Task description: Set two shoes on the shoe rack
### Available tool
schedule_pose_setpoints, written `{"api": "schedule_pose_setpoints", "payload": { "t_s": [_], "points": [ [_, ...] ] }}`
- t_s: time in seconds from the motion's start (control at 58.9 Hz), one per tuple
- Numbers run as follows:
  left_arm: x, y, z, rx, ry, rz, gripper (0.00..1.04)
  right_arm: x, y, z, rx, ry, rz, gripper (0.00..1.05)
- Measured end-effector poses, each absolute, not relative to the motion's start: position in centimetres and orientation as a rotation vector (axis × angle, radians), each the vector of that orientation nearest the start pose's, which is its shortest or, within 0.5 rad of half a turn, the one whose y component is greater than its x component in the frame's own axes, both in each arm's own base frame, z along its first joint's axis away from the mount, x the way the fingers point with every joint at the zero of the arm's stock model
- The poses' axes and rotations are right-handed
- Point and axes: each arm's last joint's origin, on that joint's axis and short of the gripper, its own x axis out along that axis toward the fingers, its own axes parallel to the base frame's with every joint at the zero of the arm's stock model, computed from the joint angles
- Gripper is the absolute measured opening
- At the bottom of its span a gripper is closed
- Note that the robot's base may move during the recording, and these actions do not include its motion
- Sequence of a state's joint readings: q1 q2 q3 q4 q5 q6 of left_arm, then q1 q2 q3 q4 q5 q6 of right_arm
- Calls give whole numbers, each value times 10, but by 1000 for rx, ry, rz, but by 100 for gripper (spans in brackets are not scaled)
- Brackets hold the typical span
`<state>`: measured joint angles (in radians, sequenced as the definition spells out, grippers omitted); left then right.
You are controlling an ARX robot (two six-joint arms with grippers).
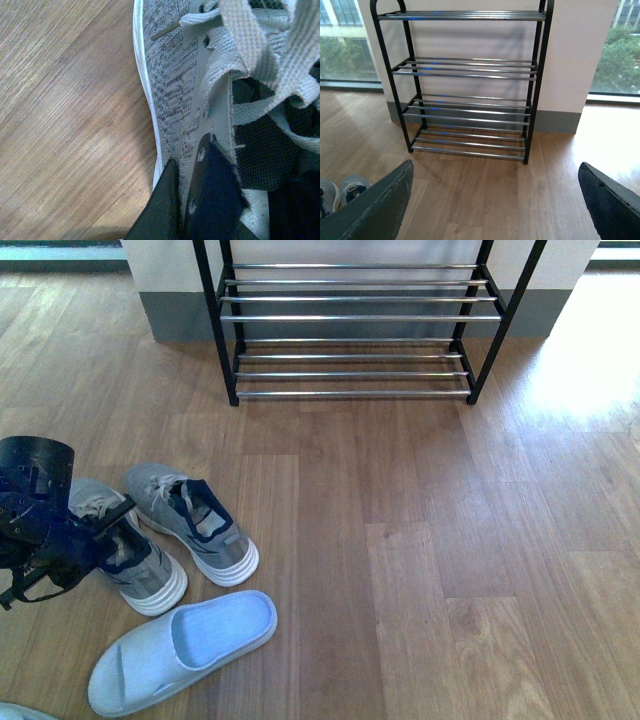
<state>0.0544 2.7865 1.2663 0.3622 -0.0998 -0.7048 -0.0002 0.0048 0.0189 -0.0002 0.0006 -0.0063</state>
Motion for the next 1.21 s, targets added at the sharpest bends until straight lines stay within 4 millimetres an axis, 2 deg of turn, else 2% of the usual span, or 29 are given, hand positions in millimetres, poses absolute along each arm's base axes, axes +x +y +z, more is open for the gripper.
{"api": "schedule_pose_setpoints", "payload": {
  "t_s": [0.272,0.509,0.628,0.832,1.018,1.205],
  "points": [
    [374,25,-133,-574,1046,560,2,97,0,170,-6,-14,0,95],
    [361,24,-112,-539,1001,556,2,97,0,170,-6,-14,0,95],
    [354,23,-88,-515,932,539,2,97,0,170,-6,-14,-1,95],
    [331,20,-28,-444,767,496,2,97,0,170,-6,-14,-1,95],
    [289,13,28,-363,622,481,2,97,0,170,-6,-14,-1,95],
    [240,-6,80,-261,457,449,2,97,0,170,-6,-14,0,95]
  ]
}}
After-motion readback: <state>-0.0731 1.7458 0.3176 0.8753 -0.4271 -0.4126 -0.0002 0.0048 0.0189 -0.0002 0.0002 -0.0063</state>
